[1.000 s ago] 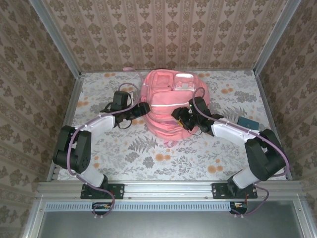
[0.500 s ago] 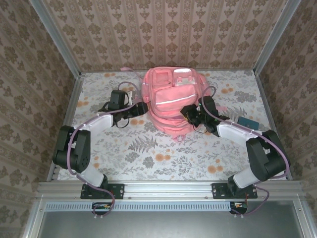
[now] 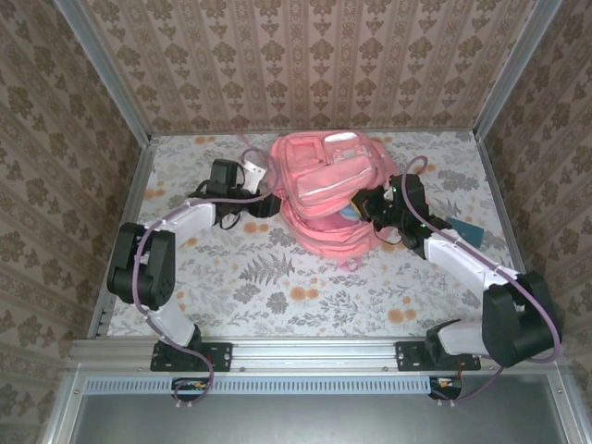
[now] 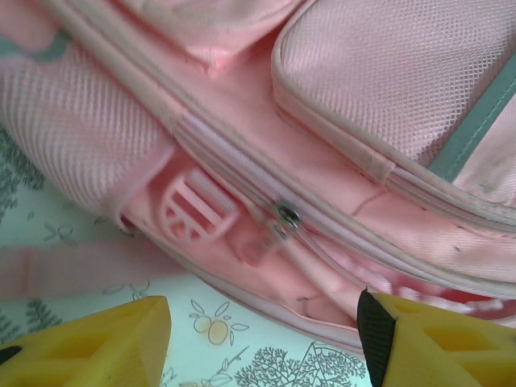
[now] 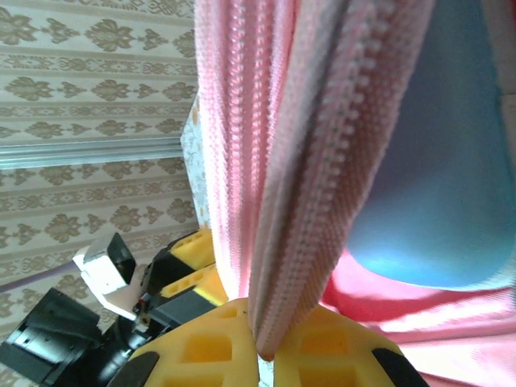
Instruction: Pack the student bag
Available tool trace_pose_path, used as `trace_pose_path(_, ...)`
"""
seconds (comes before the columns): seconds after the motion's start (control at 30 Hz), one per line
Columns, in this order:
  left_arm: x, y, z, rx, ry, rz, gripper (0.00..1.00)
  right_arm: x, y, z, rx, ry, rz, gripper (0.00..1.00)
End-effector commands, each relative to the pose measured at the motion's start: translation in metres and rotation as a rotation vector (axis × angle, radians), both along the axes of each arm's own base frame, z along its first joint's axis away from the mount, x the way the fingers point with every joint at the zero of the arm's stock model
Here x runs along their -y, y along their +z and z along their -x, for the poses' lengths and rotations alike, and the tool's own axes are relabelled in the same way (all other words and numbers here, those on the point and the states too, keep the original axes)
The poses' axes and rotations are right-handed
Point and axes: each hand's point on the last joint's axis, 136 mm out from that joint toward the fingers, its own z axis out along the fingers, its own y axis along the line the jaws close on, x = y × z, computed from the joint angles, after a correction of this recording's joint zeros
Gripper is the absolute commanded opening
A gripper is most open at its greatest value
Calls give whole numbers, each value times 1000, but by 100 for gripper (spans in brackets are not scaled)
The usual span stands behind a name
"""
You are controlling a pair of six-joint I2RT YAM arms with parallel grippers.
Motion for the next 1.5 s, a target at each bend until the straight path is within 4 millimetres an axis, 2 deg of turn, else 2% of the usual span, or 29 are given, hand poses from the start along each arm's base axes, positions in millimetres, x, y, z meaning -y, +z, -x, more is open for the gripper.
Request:
trace_pose_path(0.0, 14, 4, 4, 103, -163, -22, 64, 2, 18, 3, 33, 21, -38, 6)
trace_pose_path(0.17, 29, -12, 18, 101, -246, 3, 59, 3, 21, -3, 40, 25, -52, 6)
trace_pose_path(0.23, 35, -21, 21, 122, -269, -8, 50, 2, 22, -5, 42, 32, -57, 6)
trace_pose_path(0.33, 33, -30, 9, 131, -227, -38, 35, -1, 25, -7, 43, 43, -66, 6)
trace_pose_path(0.6, 33, -53, -7, 68, -198, -76, 28, -2, 24, -8, 41, 49, -70, 6)
trace_pose_path(0.87, 39, -48, -16, 61, -227, -37, 20, -2, 21, -7, 32, 52, -69, 6)
trace_pose_path(0.93, 39, -45, -15, 73, -230, -33, 13, -3, 19, -7, 25, 55, -67, 6)
trace_pose_path(1.1, 38, -32, -1, 102, -250, 14, 0, -3, 17, -10, 20, 50, -69, 5)
trace_pose_path(1.27, 35, -25, 17, 86, -245, 26, 0, -2, 10, -13, 8, 37, -58, 5)
trace_pose_path(1.47, 41, -20, 52, 70, -272, 42, 0, -5, 4, -15, 4, 28, -54, 5)
